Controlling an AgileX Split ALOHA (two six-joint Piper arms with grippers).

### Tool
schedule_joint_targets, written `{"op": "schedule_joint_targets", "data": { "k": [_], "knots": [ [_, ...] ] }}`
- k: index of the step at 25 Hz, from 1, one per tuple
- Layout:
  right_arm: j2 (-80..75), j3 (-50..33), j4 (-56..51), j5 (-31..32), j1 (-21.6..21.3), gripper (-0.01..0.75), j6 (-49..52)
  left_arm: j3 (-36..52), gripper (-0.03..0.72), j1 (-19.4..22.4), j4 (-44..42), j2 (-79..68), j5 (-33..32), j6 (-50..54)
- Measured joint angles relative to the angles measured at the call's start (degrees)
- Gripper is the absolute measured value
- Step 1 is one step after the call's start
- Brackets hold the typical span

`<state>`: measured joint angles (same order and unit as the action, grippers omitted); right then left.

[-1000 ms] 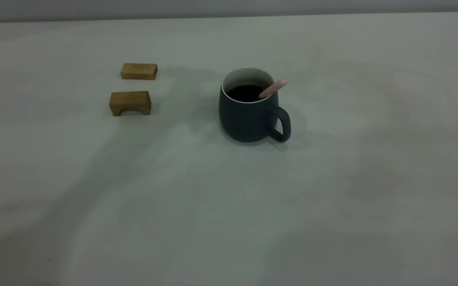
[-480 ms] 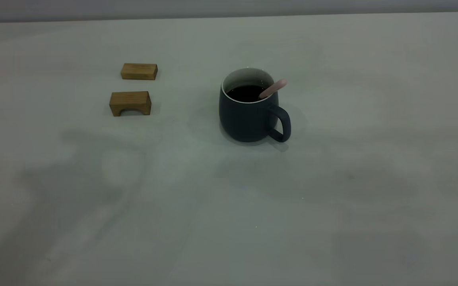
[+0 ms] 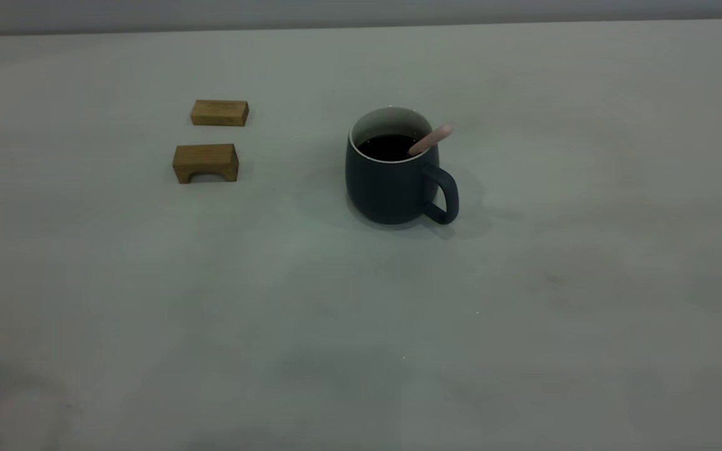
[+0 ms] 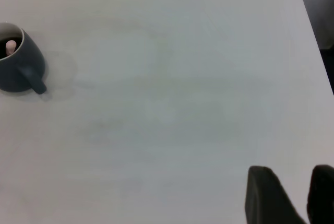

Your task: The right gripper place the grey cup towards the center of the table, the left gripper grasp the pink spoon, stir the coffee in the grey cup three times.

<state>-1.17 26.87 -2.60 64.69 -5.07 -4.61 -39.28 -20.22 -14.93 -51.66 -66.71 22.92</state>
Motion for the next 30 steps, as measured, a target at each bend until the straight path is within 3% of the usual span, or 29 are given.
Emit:
{"op": "schedule_joint_targets", "data": {
  "k": [6,12,18,30],
  "knots": [
    [0.0,0.0,0.0,0.0,0.0,0.237,0.0,8.95,0.436,11.42,5.28,15.95,5.47,-9.84],
    [0.0,0.0,0.0,0.0,0.0,0.237,0.0,10.53,0.436,19.08,8.06,31.92,4.29,-15.34],
    [0.0,0.0,-0.05,0.0,0.0,0.237,0.0,11.05,0.436,22.43,8.56,41.78,3.08,-15.8],
    [0.0,0.0,-0.07,0.0,0.0,0.237,0.0,11.09,0.436,22.47,8.69,52.34,2.12,-15.42]
  ]
}}
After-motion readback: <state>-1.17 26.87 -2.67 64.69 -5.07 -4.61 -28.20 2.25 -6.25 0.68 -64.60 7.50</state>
